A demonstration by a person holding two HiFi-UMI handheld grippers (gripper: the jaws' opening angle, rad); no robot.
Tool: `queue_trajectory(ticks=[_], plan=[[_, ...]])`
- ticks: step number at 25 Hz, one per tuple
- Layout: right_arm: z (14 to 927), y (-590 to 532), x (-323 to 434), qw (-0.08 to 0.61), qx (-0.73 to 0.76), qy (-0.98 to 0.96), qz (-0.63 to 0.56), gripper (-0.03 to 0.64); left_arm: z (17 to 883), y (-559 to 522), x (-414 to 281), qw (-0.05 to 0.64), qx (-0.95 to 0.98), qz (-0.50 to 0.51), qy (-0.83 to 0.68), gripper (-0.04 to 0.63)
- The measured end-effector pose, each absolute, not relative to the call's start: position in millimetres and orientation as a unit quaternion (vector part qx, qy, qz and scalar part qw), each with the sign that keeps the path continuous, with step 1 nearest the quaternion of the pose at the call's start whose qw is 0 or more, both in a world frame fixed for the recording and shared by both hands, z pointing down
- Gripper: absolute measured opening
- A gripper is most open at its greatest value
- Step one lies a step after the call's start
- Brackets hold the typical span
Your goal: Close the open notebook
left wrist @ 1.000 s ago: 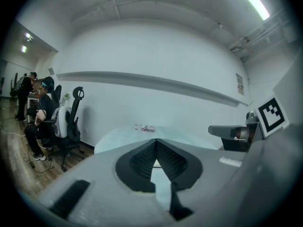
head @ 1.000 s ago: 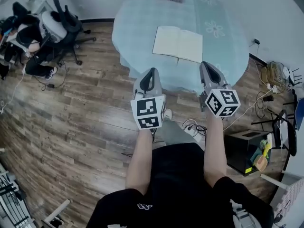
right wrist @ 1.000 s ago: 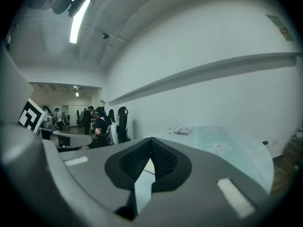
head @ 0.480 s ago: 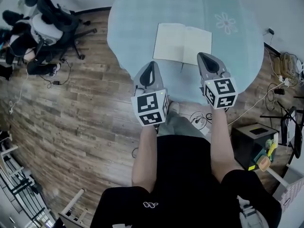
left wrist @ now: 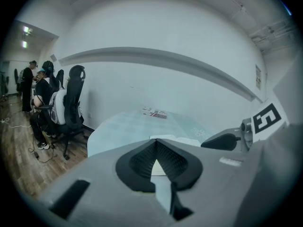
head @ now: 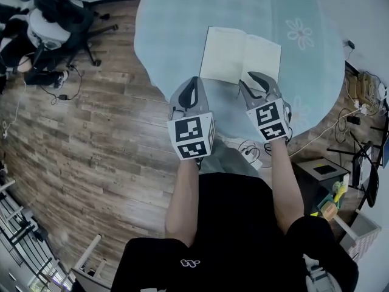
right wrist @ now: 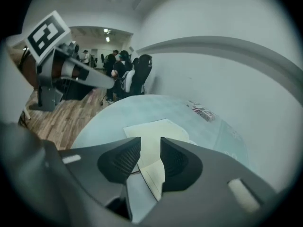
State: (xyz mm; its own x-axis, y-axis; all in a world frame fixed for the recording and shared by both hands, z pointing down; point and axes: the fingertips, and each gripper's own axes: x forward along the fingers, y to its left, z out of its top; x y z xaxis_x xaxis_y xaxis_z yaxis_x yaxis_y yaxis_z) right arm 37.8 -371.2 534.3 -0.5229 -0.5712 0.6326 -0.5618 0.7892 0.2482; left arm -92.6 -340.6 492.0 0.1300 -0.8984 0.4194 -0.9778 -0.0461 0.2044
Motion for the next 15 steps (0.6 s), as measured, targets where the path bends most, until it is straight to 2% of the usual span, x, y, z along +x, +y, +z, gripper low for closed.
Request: queue_trajectory(ticks=[2, 7, 13, 15], plan=[[553.8, -370.2, 28.7, 0.415, 0.29, -0.861, -0.047, 0.169, 497.3, -343.6, -99.5, 0.229, 0.714, 0.091, -0.655, 0.003], [597.7, -362.4, 9.5, 0.508, 0.22, -0.819, -0.148, 0.201, 512.9, -339.6, -113.1, 0.244, 0.704, 0.098, -0.66, 0.003], [630.4, -372.8, 1.2, 0.553, 0.201, -0.779, -0.215, 0.201, 525.6, -341.3, -119.1, 0.254, 0.699, 0.108, -0.66, 0.003], [632.7, -377.0, -0.5, 0.556, 0.207, -0.769, -0.236, 0.181, 527.1, -340.8, -120.7, 0.256, 0.698, 0.11, -0.66, 0.003]])
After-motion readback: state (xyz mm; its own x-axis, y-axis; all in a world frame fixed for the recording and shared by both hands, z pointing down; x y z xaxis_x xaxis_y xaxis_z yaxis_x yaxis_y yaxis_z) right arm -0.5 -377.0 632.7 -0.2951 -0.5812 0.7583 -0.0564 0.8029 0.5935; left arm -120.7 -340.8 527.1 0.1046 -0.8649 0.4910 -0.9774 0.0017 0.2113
